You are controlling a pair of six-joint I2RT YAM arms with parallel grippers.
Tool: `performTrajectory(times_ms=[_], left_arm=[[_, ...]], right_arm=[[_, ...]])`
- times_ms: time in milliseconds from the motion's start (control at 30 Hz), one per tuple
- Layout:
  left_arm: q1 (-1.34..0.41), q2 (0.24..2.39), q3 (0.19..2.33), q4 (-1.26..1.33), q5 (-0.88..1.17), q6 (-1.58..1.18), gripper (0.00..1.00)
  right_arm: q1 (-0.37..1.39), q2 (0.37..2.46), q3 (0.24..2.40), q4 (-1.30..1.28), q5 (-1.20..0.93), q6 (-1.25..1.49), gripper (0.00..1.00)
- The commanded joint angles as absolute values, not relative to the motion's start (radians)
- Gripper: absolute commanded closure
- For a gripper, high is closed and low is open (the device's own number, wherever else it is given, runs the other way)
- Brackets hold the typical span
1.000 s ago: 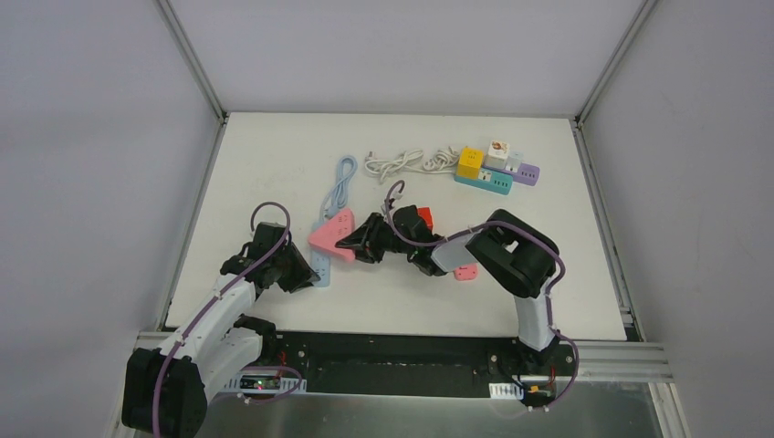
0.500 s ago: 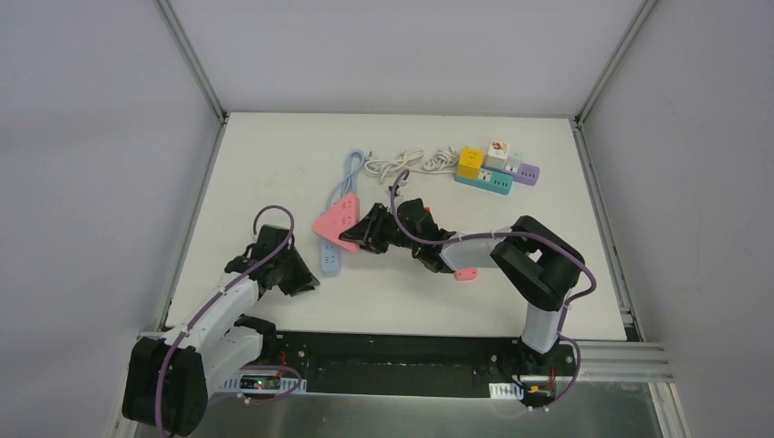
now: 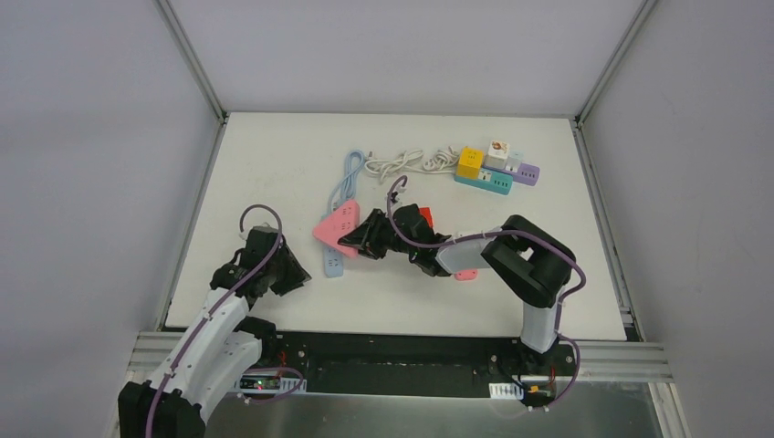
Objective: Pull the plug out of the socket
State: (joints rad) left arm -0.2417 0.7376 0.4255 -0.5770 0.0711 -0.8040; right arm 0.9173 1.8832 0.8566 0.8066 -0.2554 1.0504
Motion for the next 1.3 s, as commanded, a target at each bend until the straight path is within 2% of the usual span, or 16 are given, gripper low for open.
performTrajectory(times_ms=[0, 167, 433, 600, 767, 1067, 1133, 1233, 1267], left_arm=[[-0.244, 0.685, 0.506, -0.647, 0.025, -0.76, 0.67], [-0.244, 0.606, 0.58, -0.697, -0.029, -0.734, 0.6], [-0.244, 0.532, 0.674, -0.767, -0.077, -0.664, 0.48], [-0.244, 0.507, 0.712, -0.813, -0.163, -0.611, 0.29], [-0.244, 0.466, 0.739, -0.84, -0.206, -0.607, 0.03], [-0.244, 0.394, 0.719, -0.85, -0.138, -0.594, 0.01], [-0.244, 0.379, 0.712, -0.849, -0.119, -0.592, 0.01], [-0.244, 0.365, 0.704, -0.83, -0.073, -0.583, 0.01], [-0.244, 0.364, 0.703, -0.82, -0.055, -0.578, 0.01]], right_arm=[[0.922, 1.836, 0.89, 0.861, -0.3, 1.033, 1.0], [0.91, 1.732, 0.914, 0.723, -0.287, 0.972, 1.0], [0.847, 1.552, 0.815, 0.46, -0.307, 0.921, 1.0], [0.844, 1.435, 0.744, 0.243, -0.319, 0.843, 1.0], [0.846, 1.338, 0.637, 0.205, -0.365, 0.833, 0.99], [0.882, 1.371, 0.555, 0.255, -0.386, 0.85, 0.82], [0.886, 1.379, 0.552, 0.256, -0.366, 0.854, 0.75], [0.887, 1.361, 0.55, 0.223, -0.316, 0.855, 0.55], [0.889, 1.343, 0.547, 0.204, -0.308, 0.854, 0.52]])
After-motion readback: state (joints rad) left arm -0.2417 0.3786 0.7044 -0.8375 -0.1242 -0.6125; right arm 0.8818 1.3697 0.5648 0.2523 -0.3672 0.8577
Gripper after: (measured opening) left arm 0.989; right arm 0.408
